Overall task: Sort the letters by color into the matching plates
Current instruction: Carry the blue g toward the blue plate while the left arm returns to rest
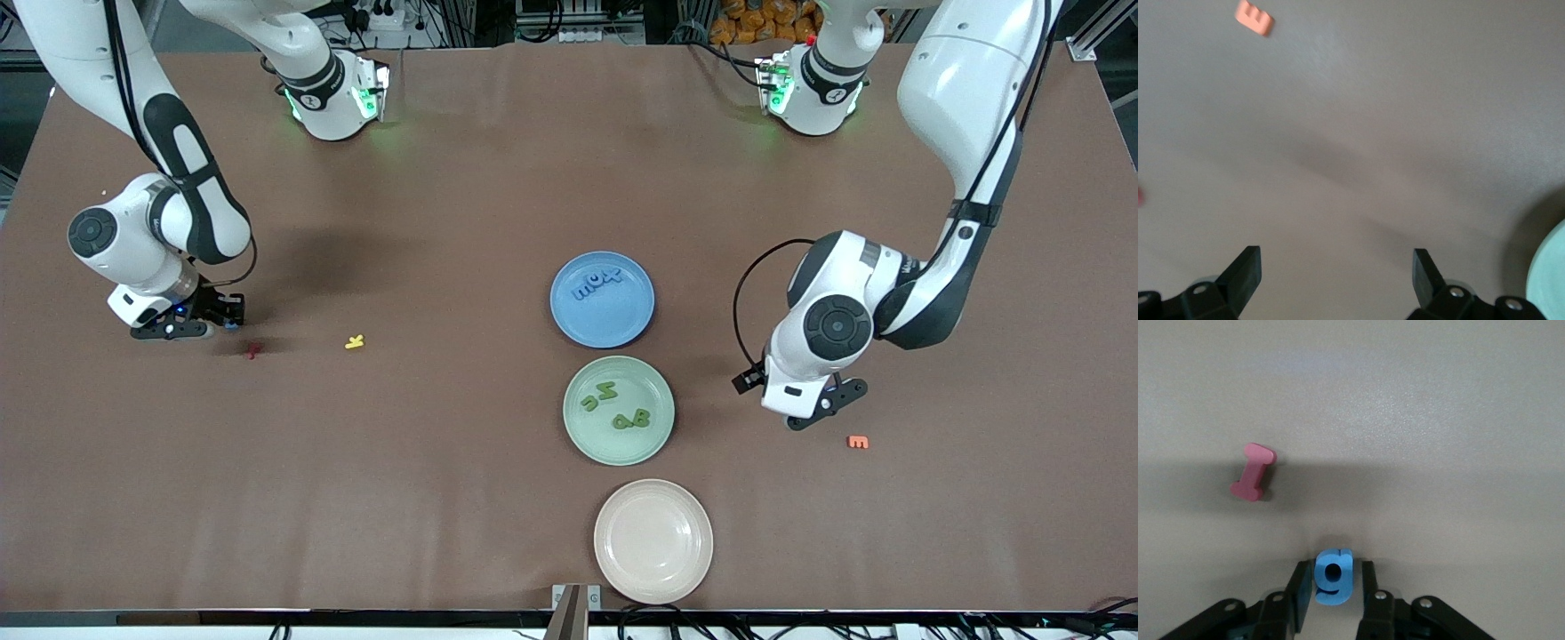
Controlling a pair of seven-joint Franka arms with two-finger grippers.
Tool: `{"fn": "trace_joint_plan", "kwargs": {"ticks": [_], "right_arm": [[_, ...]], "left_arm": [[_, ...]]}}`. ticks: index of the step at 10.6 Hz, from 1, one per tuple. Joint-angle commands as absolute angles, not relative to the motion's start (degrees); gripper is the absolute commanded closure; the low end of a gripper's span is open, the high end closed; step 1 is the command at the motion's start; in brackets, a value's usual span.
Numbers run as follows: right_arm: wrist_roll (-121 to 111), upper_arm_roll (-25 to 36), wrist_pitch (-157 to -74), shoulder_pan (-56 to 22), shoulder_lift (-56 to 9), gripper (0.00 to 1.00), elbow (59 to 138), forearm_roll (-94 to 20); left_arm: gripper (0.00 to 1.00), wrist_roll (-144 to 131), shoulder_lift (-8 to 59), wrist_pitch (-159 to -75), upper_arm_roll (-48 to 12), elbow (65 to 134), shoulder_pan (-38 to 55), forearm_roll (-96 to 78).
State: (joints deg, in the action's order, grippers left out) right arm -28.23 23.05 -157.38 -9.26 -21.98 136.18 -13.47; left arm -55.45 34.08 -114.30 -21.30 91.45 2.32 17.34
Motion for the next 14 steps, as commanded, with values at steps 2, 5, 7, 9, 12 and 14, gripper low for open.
{"fn": "trace_joint_plan", "kwargs": {"ticks": [2, 5, 7, 9, 12, 14], "right_arm": [[-29.4, 23.1, -157.9, -10.1, -23.6, 0.7, 135.2, -15.5], [-29.5, 23.1, -158.2, -11.1, -23.6, 0.97, 135.2, -17.7], [-30.1, 23.1, -153.3, -11.3, -20.6, 1.0, 134.9, -17.6], [-27.9, 23.1, -137.7, -12.1, -17.1, 1.0, 129.8, -17.9], [-18.1, 22.9, -132.2, -16.2, -15.2, 1.0, 127.4, -19.3], [-8.1, 20.1, -128.4, -19.3, -14.9, 1.0, 124.4, -22.2]], "left_arm": [[0.0, -42.2, 26.1, -111.8, -20.6, 94.5, -0.3, 16.4], [0.0, -31.2, 20.1, -109.7, -13.6, 96.0, 2.6, 9.1], [0.0, -23.2, 16.5, -104.1, -7.4, 95.7, 5.8, 4.5], [0.0, -19.9, 13.6, -101.9, -6.0, 95.6, 5.6, 1.8], [0.0, -17.3, 8.2, -97.2, -4.8, 96.0, 5.7, 0.5], [0.0, -16.3, 4.6, -96.2, -4.6, 98.2, 5.6, 0.4]]}}
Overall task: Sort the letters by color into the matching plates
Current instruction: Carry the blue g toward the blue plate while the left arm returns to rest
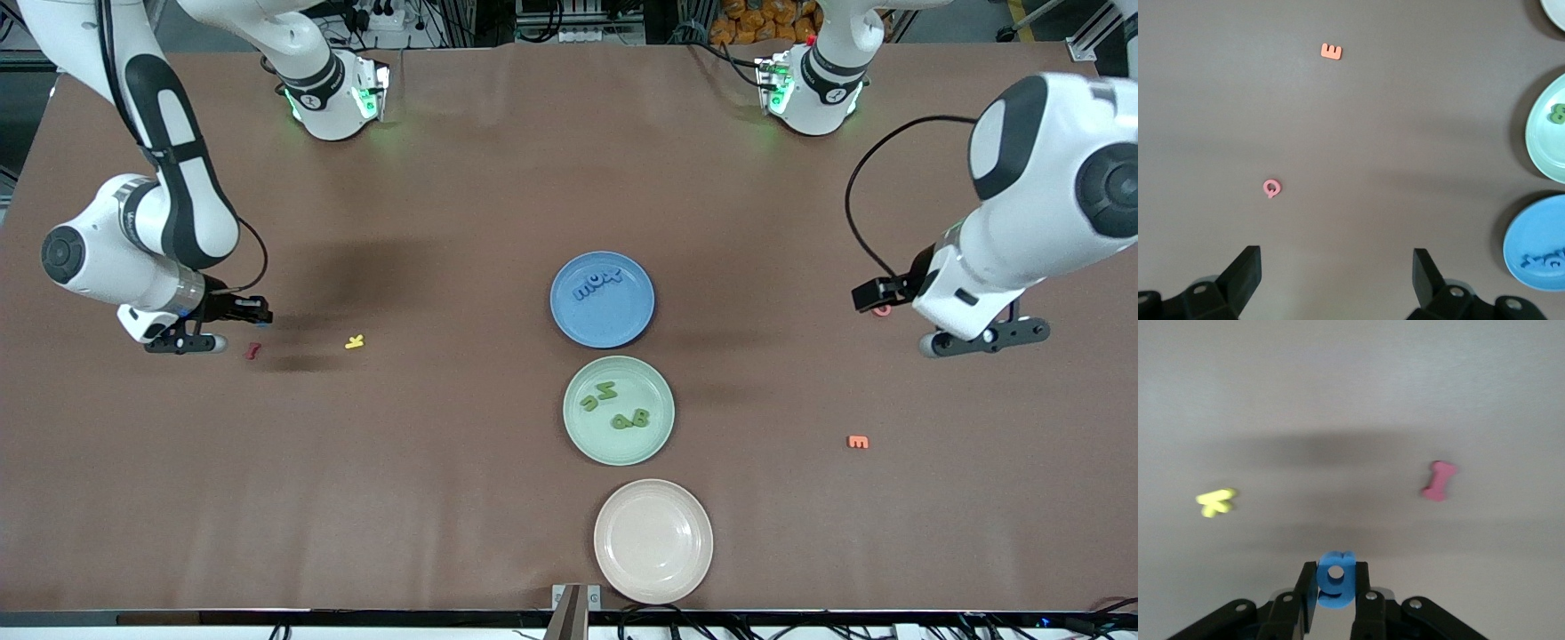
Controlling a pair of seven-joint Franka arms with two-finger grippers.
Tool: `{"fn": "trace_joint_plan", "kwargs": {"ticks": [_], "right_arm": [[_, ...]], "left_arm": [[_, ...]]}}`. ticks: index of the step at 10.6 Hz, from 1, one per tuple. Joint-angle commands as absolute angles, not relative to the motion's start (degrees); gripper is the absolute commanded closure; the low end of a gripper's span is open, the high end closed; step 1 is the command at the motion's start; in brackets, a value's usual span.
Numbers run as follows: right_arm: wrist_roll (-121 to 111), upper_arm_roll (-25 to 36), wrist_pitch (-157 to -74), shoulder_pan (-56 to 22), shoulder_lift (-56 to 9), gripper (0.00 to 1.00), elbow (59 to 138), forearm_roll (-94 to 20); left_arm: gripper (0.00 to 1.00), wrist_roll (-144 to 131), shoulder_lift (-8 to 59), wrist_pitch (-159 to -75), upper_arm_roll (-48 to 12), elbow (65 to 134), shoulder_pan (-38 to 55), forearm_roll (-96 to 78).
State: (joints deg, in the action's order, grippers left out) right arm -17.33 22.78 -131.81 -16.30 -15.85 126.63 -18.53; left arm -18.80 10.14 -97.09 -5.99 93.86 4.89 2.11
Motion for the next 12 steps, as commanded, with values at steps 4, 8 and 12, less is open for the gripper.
{"fn": "trace_joint_plan", "kwargs": {"ticks": [4, 8, 12], "right_arm": [[15.2, 7.8, -129.1, -20.9, -14.9, 1.0, 120.8, -24.3], [34.9, 1.2, -139.7, -28.4, -16.9, 1.0, 120.1, -24.3], [52.0, 1.1, -145.1, -42.1, -22.0, 1.0, 115.9, -23.3]], "left_arm": [[0.0, -14.2, -1.7, -96.2, -4.6, 101.9, 4.7, 0.4], [0.0, -13.2, -3.8, -99.9, -4.9, 100.6, 2.6, 2.2], [0.0, -11.8, -1.2, -100.5, -5.3, 94.4, 1.1, 1.8]]}}
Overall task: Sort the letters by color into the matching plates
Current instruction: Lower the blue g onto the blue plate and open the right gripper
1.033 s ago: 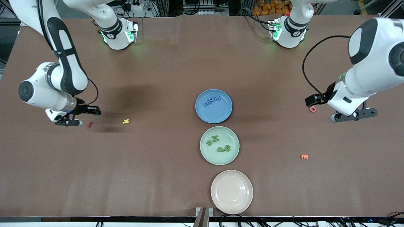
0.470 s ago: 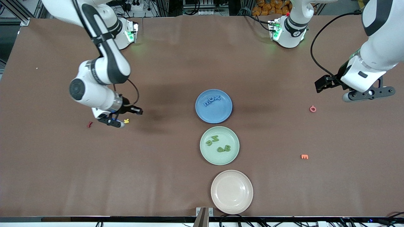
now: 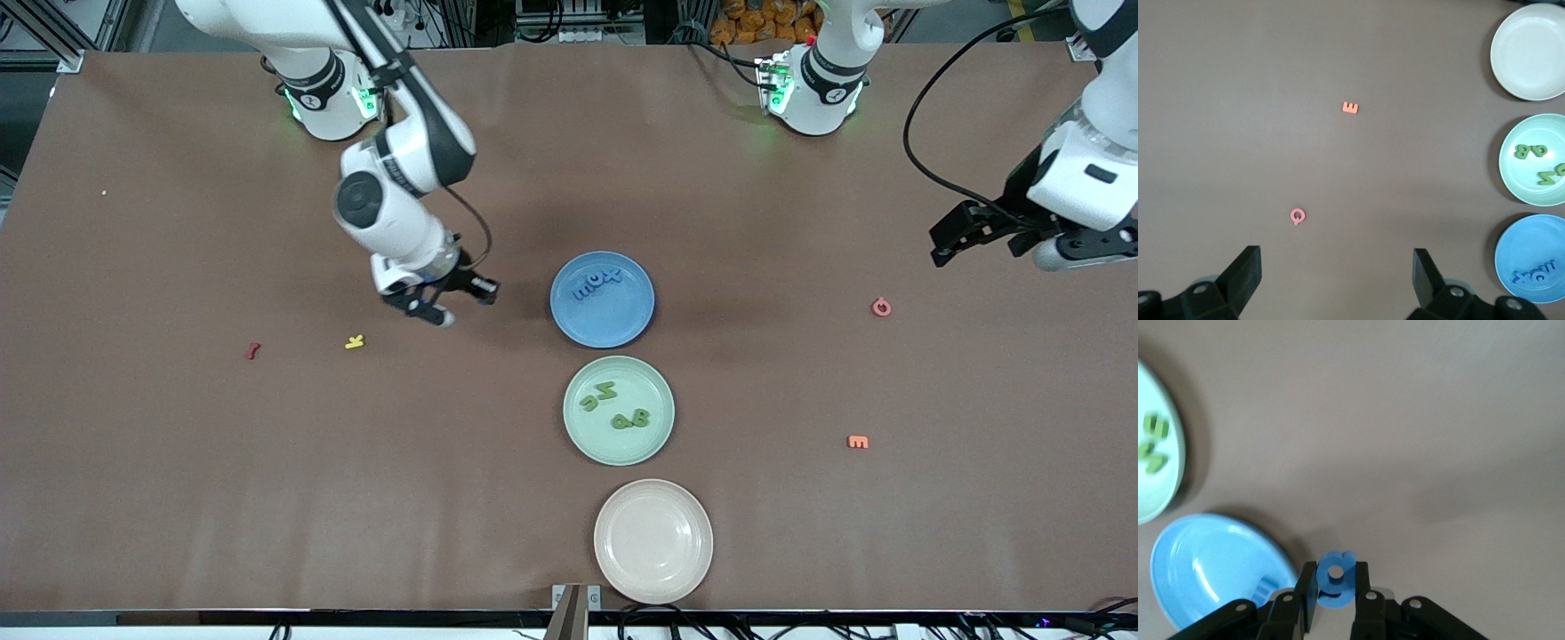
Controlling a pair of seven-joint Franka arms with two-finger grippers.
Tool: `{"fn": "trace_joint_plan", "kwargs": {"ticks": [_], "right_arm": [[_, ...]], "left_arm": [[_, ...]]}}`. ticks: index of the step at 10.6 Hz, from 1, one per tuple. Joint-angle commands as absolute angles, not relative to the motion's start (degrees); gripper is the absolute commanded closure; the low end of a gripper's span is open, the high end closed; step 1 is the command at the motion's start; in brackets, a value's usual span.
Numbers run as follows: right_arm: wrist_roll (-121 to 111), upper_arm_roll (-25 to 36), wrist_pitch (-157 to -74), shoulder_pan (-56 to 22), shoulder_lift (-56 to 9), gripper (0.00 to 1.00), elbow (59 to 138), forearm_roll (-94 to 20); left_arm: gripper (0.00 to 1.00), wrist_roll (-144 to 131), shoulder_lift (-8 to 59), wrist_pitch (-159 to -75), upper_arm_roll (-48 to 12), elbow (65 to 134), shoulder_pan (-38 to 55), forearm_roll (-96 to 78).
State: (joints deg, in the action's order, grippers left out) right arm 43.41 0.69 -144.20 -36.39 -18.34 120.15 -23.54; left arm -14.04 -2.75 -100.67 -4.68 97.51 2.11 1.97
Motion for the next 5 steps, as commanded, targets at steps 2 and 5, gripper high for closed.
{"fn": "trace_joint_plan", "kwargs": {"ticks": [2, 5], "right_arm": [[59.1, 1.4, -145.2, -46.7, -25.6, 1.0, 111.6, -22.8], [65.7, 1.5, -145.2, -49.7, -29.6, 1.0, 107.3, -19.6]], "left_arm": [[0.0, -9.1, -1.4, -99.9, -5.4, 94.4, 1.1, 1.2], [0.0, -7.3, -1.7, -97.4, -5.4, 93.7, 1.0, 0.3]]}}
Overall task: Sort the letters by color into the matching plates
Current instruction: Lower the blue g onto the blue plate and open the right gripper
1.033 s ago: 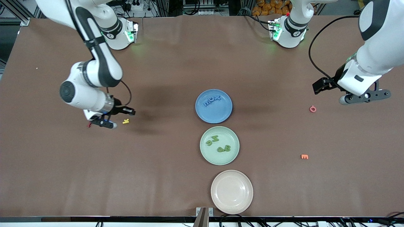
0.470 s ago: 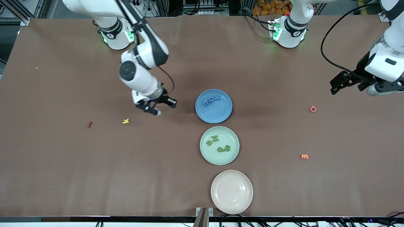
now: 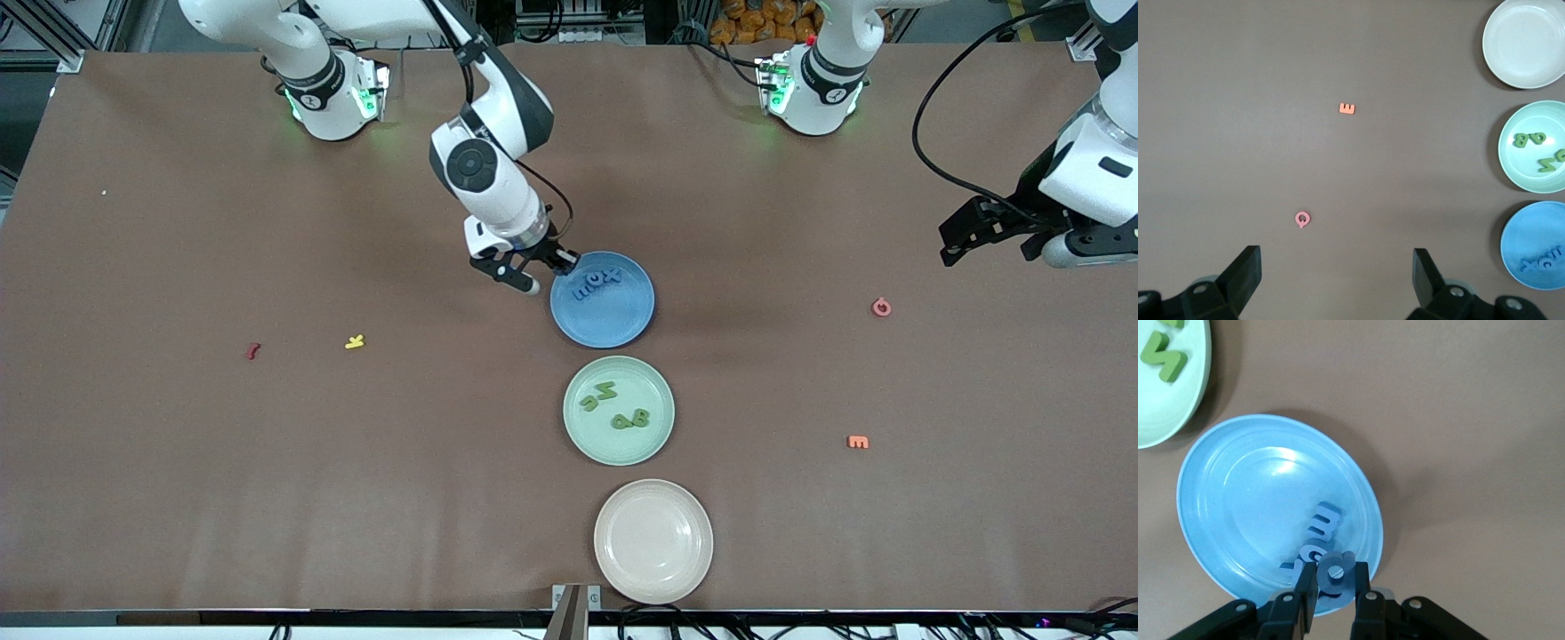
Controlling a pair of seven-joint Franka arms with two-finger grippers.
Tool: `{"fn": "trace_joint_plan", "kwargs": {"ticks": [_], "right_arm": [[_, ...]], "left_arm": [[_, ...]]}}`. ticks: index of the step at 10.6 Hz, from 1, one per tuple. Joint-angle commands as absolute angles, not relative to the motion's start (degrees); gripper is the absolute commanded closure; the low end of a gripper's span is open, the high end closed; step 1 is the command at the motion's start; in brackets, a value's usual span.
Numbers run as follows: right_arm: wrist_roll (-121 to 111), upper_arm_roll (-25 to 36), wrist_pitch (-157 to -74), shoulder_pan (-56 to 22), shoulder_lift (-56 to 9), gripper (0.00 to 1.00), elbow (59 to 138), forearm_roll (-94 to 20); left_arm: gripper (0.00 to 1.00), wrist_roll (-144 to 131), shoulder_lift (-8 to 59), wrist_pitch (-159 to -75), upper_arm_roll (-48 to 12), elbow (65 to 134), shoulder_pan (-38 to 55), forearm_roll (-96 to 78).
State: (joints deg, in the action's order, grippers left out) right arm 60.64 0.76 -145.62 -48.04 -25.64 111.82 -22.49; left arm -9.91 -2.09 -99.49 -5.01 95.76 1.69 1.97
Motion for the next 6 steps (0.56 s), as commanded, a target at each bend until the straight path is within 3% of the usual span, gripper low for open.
{"fn": "trace_joint_plan", "kwargs": {"ticks": [1, 2, 3, 4, 6], "right_arm": [[66.7, 1.5, -145.2, -49.9, -30.5, 1.0, 106.5, -18.8], [66.7, 1.5, -145.2, -49.9, -30.8, 1.0, 106.4, -18.7], [66.8, 1.5, -145.2, -49.9, -31.3, 0.84, 105.9, -18.7], [67.8, 1.5, -145.2, -49.9, -31.7, 0.55, 105.2, -18.8], [68.2, 1.5, -145.2, -49.9, -32.2, 0.46, 104.8, -18.8]], "left_arm": [[0.0, -7.0, -1.4, -97.3, -5.2, 92.2, 0.8, -1.6], [0.0, -5.7, -1.2, -97.3, -5.2, 92.3, 0.8, -1.9], [0.0, -4.8, -1.1, -97.3, -5.3, 92.3, 0.9, -1.9], [0.0, -1.6, -1.1, -97.3, -5.3, 92.3, 1.4, -1.2], [0.0, 4.6, -1.0, -97.3, -5.3, 92.5, 1.0, -1.4]]}}
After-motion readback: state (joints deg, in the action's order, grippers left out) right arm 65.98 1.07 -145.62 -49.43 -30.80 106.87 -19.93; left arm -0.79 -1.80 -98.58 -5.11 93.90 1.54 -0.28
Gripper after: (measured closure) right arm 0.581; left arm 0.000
